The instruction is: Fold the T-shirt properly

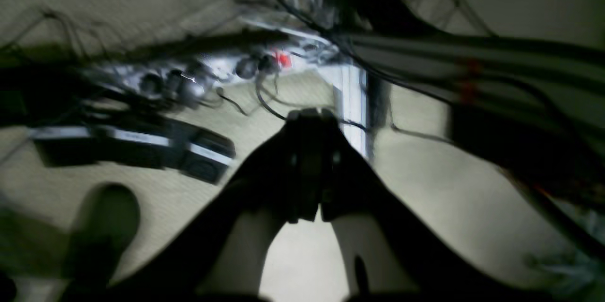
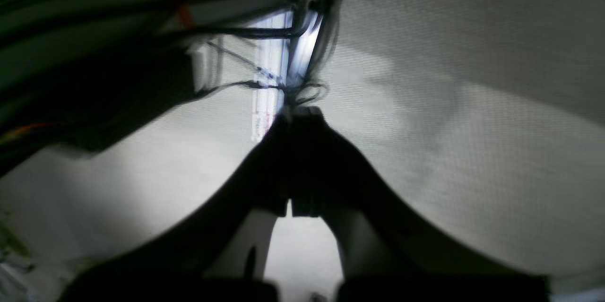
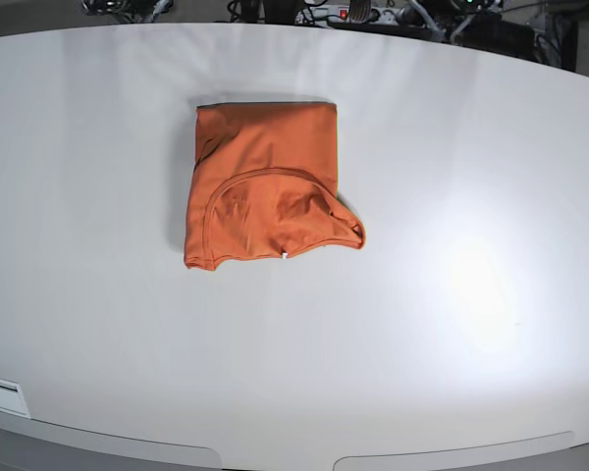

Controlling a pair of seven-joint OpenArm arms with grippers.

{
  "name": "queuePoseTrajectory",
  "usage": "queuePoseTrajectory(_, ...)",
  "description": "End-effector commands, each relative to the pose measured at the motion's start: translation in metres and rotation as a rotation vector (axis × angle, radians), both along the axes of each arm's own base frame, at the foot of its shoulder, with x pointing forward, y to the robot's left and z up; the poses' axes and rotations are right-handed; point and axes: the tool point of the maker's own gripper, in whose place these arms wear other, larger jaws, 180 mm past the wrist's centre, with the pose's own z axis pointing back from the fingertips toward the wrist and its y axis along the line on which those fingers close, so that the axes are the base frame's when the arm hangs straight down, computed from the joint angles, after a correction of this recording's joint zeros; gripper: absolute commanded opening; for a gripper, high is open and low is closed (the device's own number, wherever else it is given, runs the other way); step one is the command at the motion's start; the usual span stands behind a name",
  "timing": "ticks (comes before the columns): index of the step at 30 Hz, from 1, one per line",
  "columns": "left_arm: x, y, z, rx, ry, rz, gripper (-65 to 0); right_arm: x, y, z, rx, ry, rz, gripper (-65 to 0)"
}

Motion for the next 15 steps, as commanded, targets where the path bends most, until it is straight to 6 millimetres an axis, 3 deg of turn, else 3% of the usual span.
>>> queuePoseTrajectory(1, 0.007, -0.006, -0.002, 0.006, -0.016, -0.008, -65.0, 0.006, 0.002, -0.002, -0.018, -0.013, 0.036, -65.0)
queuePoseTrajectory(6, 0.016, -0.058, -0.012, 0.0, 0.027, 0.0, -65.0, 0.015, 0.04, -0.013, -0.077, -0.055, 0.172, -65.0)
queuePoseTrajectory(11, 0.003, -0.081, -0.018, 0.016, 0.073, 0.011, -65.0, 0.013, 0.063, -0.015, -0.085, -0.071, 0.233, -65.0)
queuePoseTrajectory(15, -0.002, -0.089, -0.018, 0.008, 0.08, -0.034, -65.0, 0.012, 0.074, -0.014, -0.051, -0.069, 0.228, -65.0)
